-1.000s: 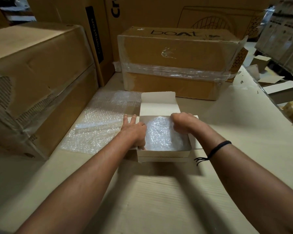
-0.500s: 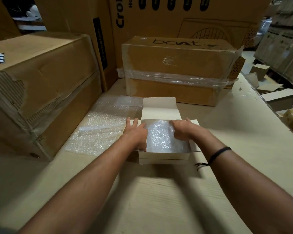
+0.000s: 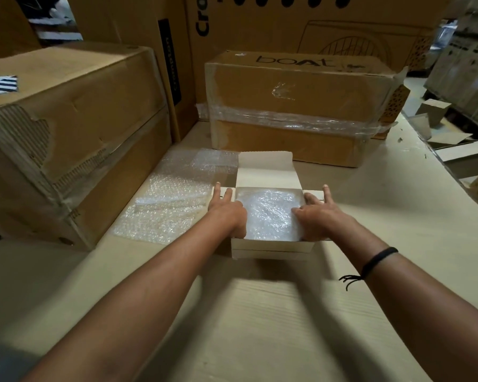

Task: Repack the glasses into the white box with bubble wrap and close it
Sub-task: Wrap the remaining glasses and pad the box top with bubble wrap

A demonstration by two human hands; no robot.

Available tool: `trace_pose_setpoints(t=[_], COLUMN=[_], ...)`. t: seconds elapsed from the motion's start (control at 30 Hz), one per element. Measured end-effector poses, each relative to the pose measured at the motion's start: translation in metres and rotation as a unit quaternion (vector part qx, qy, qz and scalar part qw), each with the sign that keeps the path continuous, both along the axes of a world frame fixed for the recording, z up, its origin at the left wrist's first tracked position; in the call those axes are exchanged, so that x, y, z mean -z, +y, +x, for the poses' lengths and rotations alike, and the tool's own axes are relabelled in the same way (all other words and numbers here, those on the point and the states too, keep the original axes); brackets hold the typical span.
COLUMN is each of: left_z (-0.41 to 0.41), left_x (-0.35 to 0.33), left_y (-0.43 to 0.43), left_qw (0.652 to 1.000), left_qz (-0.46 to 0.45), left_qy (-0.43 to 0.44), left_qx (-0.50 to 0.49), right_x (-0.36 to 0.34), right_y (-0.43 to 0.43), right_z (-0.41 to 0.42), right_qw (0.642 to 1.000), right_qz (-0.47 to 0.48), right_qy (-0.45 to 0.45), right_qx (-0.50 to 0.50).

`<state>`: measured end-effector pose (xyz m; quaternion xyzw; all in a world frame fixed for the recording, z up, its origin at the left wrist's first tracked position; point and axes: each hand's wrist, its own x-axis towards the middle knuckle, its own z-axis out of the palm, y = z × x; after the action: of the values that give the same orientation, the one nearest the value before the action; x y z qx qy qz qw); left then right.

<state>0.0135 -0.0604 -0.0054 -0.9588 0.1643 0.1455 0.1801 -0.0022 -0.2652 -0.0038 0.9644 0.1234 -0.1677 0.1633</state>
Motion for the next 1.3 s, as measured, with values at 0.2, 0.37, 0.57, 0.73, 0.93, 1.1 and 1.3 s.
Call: trace_pose_setpoints(t=[0.2,0.37,0.57,0.73,0.93,1.1,1.3], left_z=[-0.003,-0.022,-0.04,-0.038,-0.059,-0.123,-0.182], left_x=[-0.001,0.0,0.065,0.086,0.066,0.07,0.081], left_y=[0.012,0.077,0.171,0.195,0.194,0.182,0.166], left_qw=[0.997,0.897,0.898,0.904,0.806,0.802,0.811], left_qz=[-0.075,-0.427,-0.365,-0.351,-0.51,-0.552,-0.563], left_qy=[-0.004,-0.115,-0.175,-0.186,-0.248,-0.2,-0.152], left_qx=[0.027,0.006,-0.172,-0.159,-0.171,-0.11,-0.038], right_x=[-0.008,-0.019,0.038,0.101,0.112,0.11,0.085], right_y=[0.004,0.01,0.102,0.159,0.163,0.16,0.166], right_z=[-0.003,-0.031,-0.114,-0.133,-0.134,-0.13,-0.135], right_qw=[1.0,0.975,0.826,0.903,0.899,0.876,0.731], right_qz=[0.008,0.18,0.444,0.301,0.272,0.318,0.577], right_qy=[0.015,-0.124,-0.347,-0.251,-0.292,-0.298,-0.192], right_qx=[0.026,0.051,0.013,0.173,0.182,0.207,0.309])
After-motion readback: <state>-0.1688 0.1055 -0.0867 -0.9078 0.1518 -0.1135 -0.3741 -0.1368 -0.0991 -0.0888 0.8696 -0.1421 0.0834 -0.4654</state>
